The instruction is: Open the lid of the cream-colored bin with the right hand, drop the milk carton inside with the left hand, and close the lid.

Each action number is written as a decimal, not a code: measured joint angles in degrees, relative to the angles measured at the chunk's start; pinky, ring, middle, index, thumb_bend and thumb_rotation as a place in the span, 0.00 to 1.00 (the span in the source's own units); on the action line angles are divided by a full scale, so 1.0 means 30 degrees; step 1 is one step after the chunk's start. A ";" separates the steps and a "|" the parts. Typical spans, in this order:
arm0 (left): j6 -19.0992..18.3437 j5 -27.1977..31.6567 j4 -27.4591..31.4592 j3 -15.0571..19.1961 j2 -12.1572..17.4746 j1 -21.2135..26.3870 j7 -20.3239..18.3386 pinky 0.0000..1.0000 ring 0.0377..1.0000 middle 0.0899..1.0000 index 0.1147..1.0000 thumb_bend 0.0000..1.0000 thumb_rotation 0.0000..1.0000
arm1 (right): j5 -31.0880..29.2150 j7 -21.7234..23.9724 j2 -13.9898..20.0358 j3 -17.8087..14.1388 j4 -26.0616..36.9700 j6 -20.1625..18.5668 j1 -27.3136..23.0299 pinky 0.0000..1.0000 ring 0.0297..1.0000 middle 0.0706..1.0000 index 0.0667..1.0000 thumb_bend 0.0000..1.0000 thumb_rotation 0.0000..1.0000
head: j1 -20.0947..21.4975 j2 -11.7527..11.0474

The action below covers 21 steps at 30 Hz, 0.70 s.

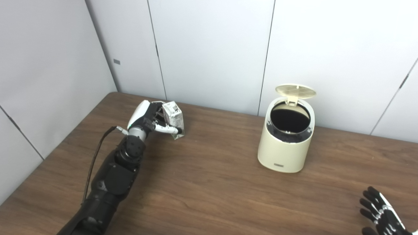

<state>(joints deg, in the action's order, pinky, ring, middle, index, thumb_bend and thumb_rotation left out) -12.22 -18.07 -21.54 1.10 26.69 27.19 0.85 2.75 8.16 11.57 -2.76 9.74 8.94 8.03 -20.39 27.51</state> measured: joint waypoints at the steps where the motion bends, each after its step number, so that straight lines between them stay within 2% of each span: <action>1: -0.0036 0.0070 0.0009 0.0118 -0.0099 -0.0006 0.0061 0.46 0.51 0.44 0.45 0.53 0.00 | 0.0118 -0.0016 -0.0001 0.0010 0.0003 -0.0002 0.0000 0.84 0.89 0.91 0.93 0.70 0.75 | 0.0000 0.0000; 6: -0.0820 0.1102 0.0322 0.1616 -0.1299 -0.0016 0.0488 0.47 0.49 0.47 0.41 0.52 0.00 | 0.0386 -0.0052 0.0010 0.0024 0.0002 0.0000 -0.0019 0.83 0.89 0.91 0.92 0.68 0.78 | 0.0117 0.0000; 9: -0.0920 0.1111 0.0423 0.1705 -0.1570 -0.0015 0.0710 0.52 0.53 0.50 0.40 0.51 0.00 | 0.0294 -0.0050 0.0014 0.0015 0.0000 -0.0002 -0.0037 0.82 0.89 0.91 0.92 0.68 0.79 | 0.0146 -0.0029; 10: -0.0945 0.1114 0.0488 0.1756 -0.1632 -0.0014 0.0797 0.52 0.53 0.50 0.40 0.51 0.00 | 0.0284 -0.0053 0.0014 0.0013 0.0001 -0.0011 -0.0036 0.81 0.89 0.91 0.92 0.69 0.85 | 0.0146 -0.0029; 13: -0.1116 0.1139 0.0627 0.1895 -0.1700 -0.0017 0.0853 0.49 0.51 0.49 0.40 0.52 0.00 | 0.0390 -0.0053 0.0019 0.0023 0.0003 -0.0024 -0.0034 0.83 0.89 0.91 0.92 0.70 0.92 | 0.0321 -0.0029; 15: -0.1351 0.1138 0.0873 0.1967 -0.1724 -0.0071 0.0900 0.49 0.51 0.48 0.40 0.52 0.00 | 0.0409 -0.0046 0.0031 0.0025 0.0003 -0.0037 -0.0027 0.84 0.89 0.92 0.92 0.69 0.92 | 0.0526 -0.0029; 18: -0.1539 0.1105 0.2232 0.1998 -0.1859 -0.0480 0.0978 0.49 0.51 0.47 0.41 0.52 0.00 | -0.0270 0.0009 0.0023 0.0002 0.0009 -0.0145 -0.0014 0.86 0.91 0.92 0.92 0.69 0.91 | 0.0849 -0.0029; 21: -0.1437 0.0960 0.4561 0.1895 -0.2288 -0.1270 0.1072 0.48 0.50 0.47 0.41 0.52 0.00 | -0.0645 0.0035 0.0015 -0.0004 0.0049 -0.0515 -0.0005 0.86 0.91 0.92 0.92 0.71 0.91 | 0.1200 -0.0029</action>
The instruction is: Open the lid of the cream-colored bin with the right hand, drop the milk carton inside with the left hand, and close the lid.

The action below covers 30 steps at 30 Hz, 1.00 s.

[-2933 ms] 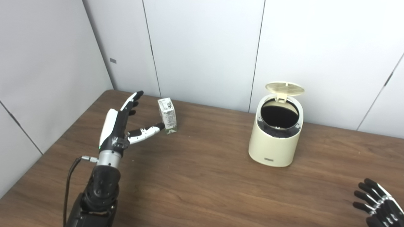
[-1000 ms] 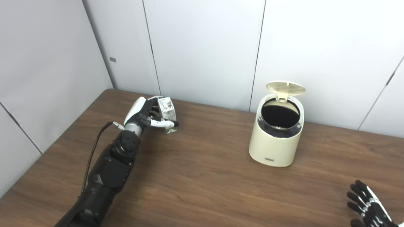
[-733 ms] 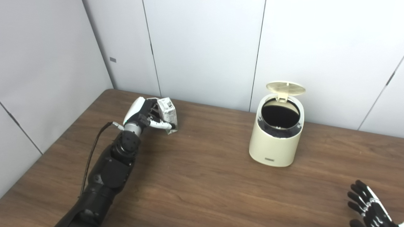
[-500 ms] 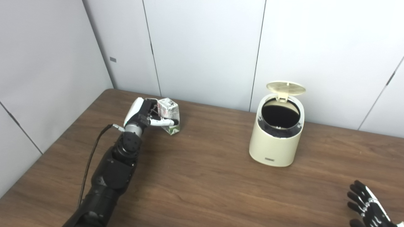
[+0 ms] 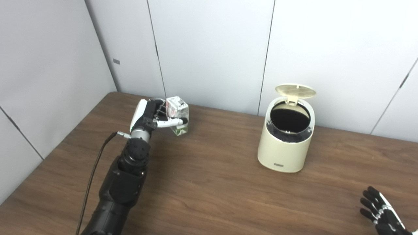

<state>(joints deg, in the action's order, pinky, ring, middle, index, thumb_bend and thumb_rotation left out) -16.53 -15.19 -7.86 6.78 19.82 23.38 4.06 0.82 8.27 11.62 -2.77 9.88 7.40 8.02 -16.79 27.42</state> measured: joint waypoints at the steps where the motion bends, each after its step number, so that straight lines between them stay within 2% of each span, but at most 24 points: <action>1: 0.0034 -0.0029 0.0442 -0.0056 -0.0141 -0.0133 0.0011 0.47 0.46 0.46 0.41 0.51 0.00 | -0.0010 -0.0005 -0.0008 0.0004 0.0001 -0.0012 -0.0008 0.85 0.91 0.92 0.92 0.71 0.91 | 0.0204 -0.0029; 6: 0.0444 -0.0250 0.3857 -0.0407 -0.1184 -0.1088 0.0031 0.46 0.44 0.45 0.41 0.50 0.00 | 0.0349 -0.0191 -0.0182 0.0020 0.0001 -0.0008 -0.0059 0.83 0.90 0.91 0.91 0.70 0.91 | 0.0675 -0.0029; 11: 0.0703 -0.0702 0.6160 -0.0570 -0.1833 -0.1181 0.0037 0.41 0.42 0.45 0.41 0.50 0.00 | 0.1013 -0.0417 -0.0277 0.0132 -0.0005 0.0074 -0.0143 0.83 0.90 0.91 0.91 0.69 0.90 | 0.1261 -0.0029; 16: 0.0860 -0.0959 0.8208 -0.0910 -0.2900 -0.1402 0.0062 0.40 0.42 0.45 0.41 0.50 0.00 | 0.1344 -0.0494 -0.0342 0.0179 0.0000 0.0078 -0.0156 0.83 0.89 0.91 0.91 0.68 0.90 | 0.2429 0.0000; 21: 0.1607 -0.0986 0.8810 -0.1483 -0.3665 -0.1541 0.0036 0.38 0.40 0.46 0.42 0.50 0.00 | 0.2086 -0.0814 -0.0526 0.0240 0.0012 0.0361 -0.0195 0.81 0.88 0.90 0.91 0.67 0.89 | 0.3487 0.0029; 24: 0.2447 -0.0981 0.8801 -0.1947 -0.3753 -0.1536 -0.0032 0.38 0.40 0.46 0.42 0.50 0.00 | 0.2138 -0.0937 -0.0738 0.0393 0.0084 0.0408 -0.0210 0.81 0.88 0.90 0.91 0.67 0.85 | 0.4189 0.0029; 27: 0.2981 -0.0994 0.8595 -0.2404 -0.3998 -0.1488 -0.0068 0.38 0.41 0.46 0.42 0.50 0.00 | 0.1956 -0.1088 -0.1285 0.0587 0.0350 0.0179 -0.0148 0.78 0.87 0.90 0.90 0.66 0.82 | 0.4834 0.0059; 30: 0.3417 -0.1201 0.7970 -0.2914 -0.4226 -0.1296 -0.0152 0.37 0.40 0.46 0.42 0.50 0.00 | 0.2239 -0.1161 -0.1821 0.0939 0.0732 -0.0062 -0.0124 0.77 0.87 0.90 0.91 0.64 0.83 | 0.5420 0.0117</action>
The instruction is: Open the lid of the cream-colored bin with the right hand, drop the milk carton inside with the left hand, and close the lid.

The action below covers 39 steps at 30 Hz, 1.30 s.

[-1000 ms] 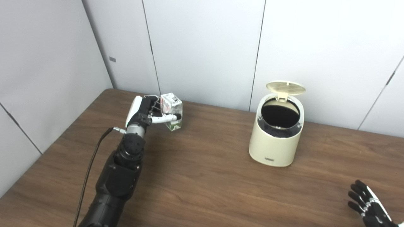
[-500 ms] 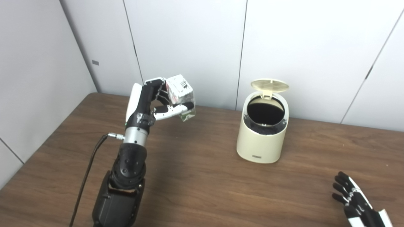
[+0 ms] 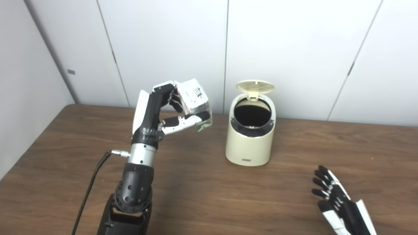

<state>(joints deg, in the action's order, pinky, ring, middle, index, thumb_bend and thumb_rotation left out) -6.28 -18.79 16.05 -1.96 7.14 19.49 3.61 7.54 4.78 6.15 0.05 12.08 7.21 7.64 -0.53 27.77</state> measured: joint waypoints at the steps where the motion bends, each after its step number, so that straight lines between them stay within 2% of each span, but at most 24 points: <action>1: 0.0118 -0.0133 -0.0191 -0.0132 -0.0051 0.0102 -0.0027 0.37 0.40 0.45 0.42 0.50 0.00 | 0.0182 -0.0013 -0.0085 0.0089 0.0117 -0.0051 -0.0013 0.77 0.87 0.90 0.90 0.63 0.83 | 0.0233 0.0000; 4: 0.0544 -0.0342 -0.0899 -0.0308 -0.0211 0.0527 -0.0016 0.37 0.40 0.45 0.42 0.50 0.00 | 0.0647 -0.0192 -0.0344 0.0112 0.0678 -0.0440 0.0001 0.77 0.86 0.89 0.90 0.61 0.83 | 0.0556 0.0000; 10: 0.2160 -0.0766 -0.3173 -0.0750 -0.0620 0.1798 0.0226 0.36 0.40 0.45 0.42 0.50 0.00 | 0.1274 -0.0616 -0.1026 0.0517 0.1329 -0.1473 0.0047 0.79 0.87 0.89 0.90 0.59 0.84 | 0.1406 -0.0117; 18: 0.3885 -0.1540 -0.6113 -0.1034 -0.1141 0.2920 0.0980 0.36 0.39 0.45 0.43 0.50 0.00 | 0.2245 -0.0986 -0.1301 0.0867 0.1427 -0.1640 0.0086 0.78 0.87 0.89 0.90 0.59 0.84 | 0.1816 -0.0293; 25: 0.4597 -0.1747 -0.7108 -0.1215 -0.1367 0.3771 0.1057 0.36 0.39 0.45 0.44 0.50 0.00 | 0.2451 -0.1270 -0.1498 0.0971 0.1544 -0.1912 0.0045 0.76 0.85 0.89 0.91 0.60 0.84 | 0.1963 -0.0176; 29: 0.5071 -0.1921 -0.7745 -0.1367 -0.1497 0.4104 0.1191 0.37 0.40 0.45 0.43 0.50 0.00 | 0.2368 -0.1408 -0.1618 0.1001 0.1805 -0.1933 -0.0024 0.76 0.86 0.89 0.91 0.56 0.82 | 0.2022 -0.0205; 39: 0.5946 -0.2763 -0.8846 -0.1617 -0.1682 0.4655 0.2179 0.36 0.39 0.46 0.44 0.50 0.00 | 0.2445 -0.1517 -0.1666 0.1098 0.1805 -0.2019 -0.0044 0.78 0.86 0.89 0.91 0.56 0.83 | 0.1905 -0.0234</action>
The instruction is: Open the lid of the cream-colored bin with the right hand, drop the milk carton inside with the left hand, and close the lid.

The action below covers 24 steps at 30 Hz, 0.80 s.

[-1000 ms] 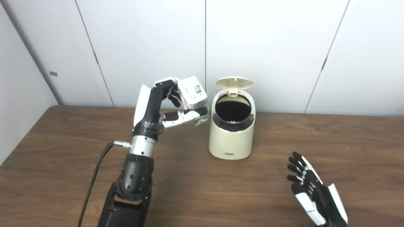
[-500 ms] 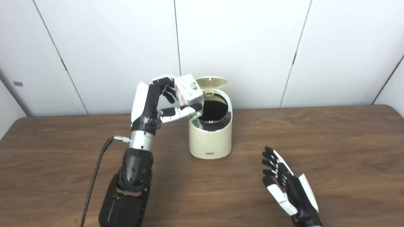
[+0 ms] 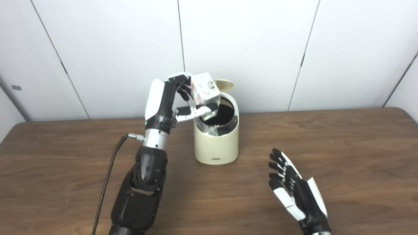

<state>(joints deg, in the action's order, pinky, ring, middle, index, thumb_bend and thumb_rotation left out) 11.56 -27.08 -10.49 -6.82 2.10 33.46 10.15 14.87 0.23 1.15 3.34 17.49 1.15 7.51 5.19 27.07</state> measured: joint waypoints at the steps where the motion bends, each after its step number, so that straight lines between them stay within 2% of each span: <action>1: 0.0338 -0.0105 -0.0192 -0.0064 -0.0008 0.0011 0.0184 0.37 0.39 0.46 0.44 0.50 0.00 | 0.0002 -0.0002 0.0000 0.0001 0.0000 -0.0001 0.0000 0.78 0.86 0.89 0.91 0.57 0.84 | -0.0087 -0.0087; 5: 0.1702 -0.1133 -0.1617 -0.0525 0.0043 0.0126 0.1117 0.39 0.39 0.45 0.43 0.50 0.00 | -0.0234 -0.0001 0.0000 -0.0002 0.0001 0.0007 -0.0005 0.81 0.88 0.90 0.91 0.57 0.85 | -0.0088 -0.0029; 7: 0.2305 -0.1646 -0.2347 -0.0684 0.0057 0.0168 0.1680 0.41 0.40 0.45 0.43 0.50 0.00 | -0.0341 0.0001 -0.0001 0.0020 0.0012 0.0008 0.0003 0.78 0.86 0.89 0.89 0.58 0.86 | -0.0117 0.0000; 15: 0.3764 -0.2841 -0.3863 -0.1054 0.0393 0.0774 0.3019 0.42 0.40 0.45 0.43 0.50 0.00 | -0.0967 0.0100 -0.0062 0.0368 0.0684 -0.0238 0.0085 0.77 0.85 0.88 0.87 0.59 0.84 | -0.0146 0.0146; 19: 0.4208 -0.3018 -0.4707 -0.1342 0.0430 0.0930 0.3382 0.41 0.41 0.46 0.42 0.50 0.00 | -0.1041 0.0098 -0.0075 0.0481 0.0809 -0.0446 0.0085 0.75 0.84 0.87 0.85 0.59 0.87 | -0.0235 0.0234; 24: 0.4461 -0.3156 -0.5830 -0.1901 0.0578 0.1386 0.4675 0.41 0.41 0.47 0.43 0.50 0.00 | -0.1003 0.0100 -0.0073 0.0605 0.1002 -0.0962 0.0136 0.77 0.86 0.88 0.85 0.59 0.86 | -0.0381 0.0234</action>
<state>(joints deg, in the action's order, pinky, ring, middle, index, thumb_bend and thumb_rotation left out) 24.94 -36.55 -27.98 -12.52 3.83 37.62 24.17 11.86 0.53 0.94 5.15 20.50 -1.73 7.92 4.04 27.77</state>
